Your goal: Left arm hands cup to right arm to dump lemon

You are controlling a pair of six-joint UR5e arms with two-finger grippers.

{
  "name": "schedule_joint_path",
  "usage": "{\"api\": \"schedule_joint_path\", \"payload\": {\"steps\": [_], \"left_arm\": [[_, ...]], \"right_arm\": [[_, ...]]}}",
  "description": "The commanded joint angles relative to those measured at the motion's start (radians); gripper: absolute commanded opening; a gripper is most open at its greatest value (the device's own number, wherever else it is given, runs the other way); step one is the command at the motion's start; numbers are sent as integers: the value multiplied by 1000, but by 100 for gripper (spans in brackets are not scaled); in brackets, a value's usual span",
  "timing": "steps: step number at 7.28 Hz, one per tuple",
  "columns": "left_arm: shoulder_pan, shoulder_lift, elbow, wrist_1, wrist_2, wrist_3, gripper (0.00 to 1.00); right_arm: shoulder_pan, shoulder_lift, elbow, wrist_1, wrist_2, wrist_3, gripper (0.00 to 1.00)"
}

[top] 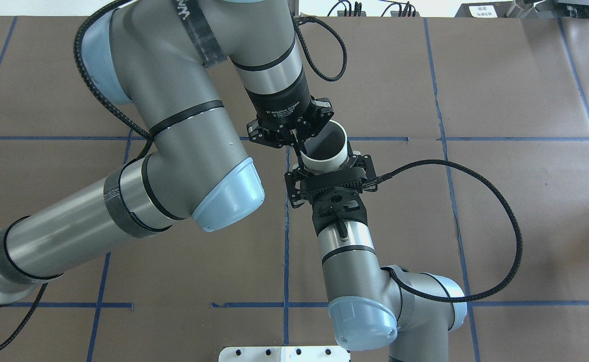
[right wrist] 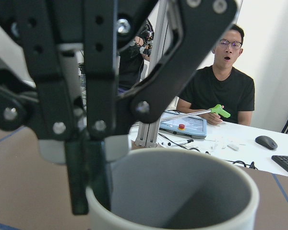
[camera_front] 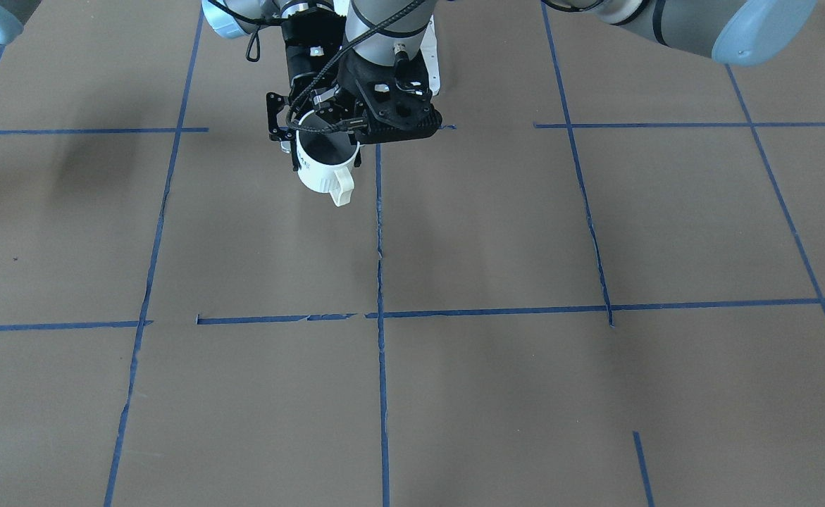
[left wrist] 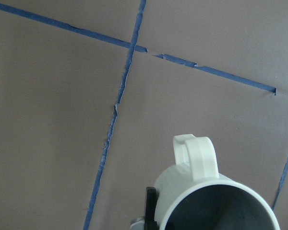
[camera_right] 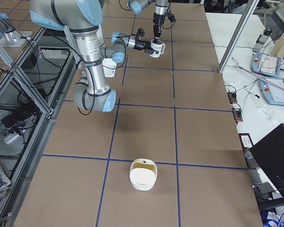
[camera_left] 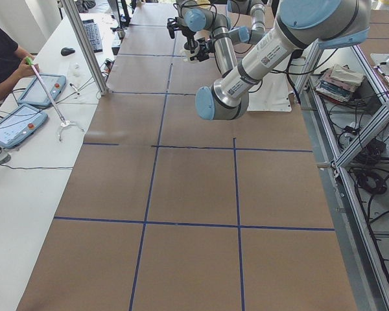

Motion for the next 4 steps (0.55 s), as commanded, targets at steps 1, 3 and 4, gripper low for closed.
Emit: {"api": "schedule_joint_path", "payload": {"steps": [1, 3, 4], "left_arm": [[0, -2, -3, 3, -1, -1, 0], [-2, -5, -19, 5, -3, -1, 0], [-20, -8, -32, 6, -3, -1, 0]], "right_arm": [[1, -1, -3, 0, 1, 1, 100], [-5, -12, -26, -3, 7, 1, 100], [-12, -13, -30, -1, 13, 4, 100]]}}
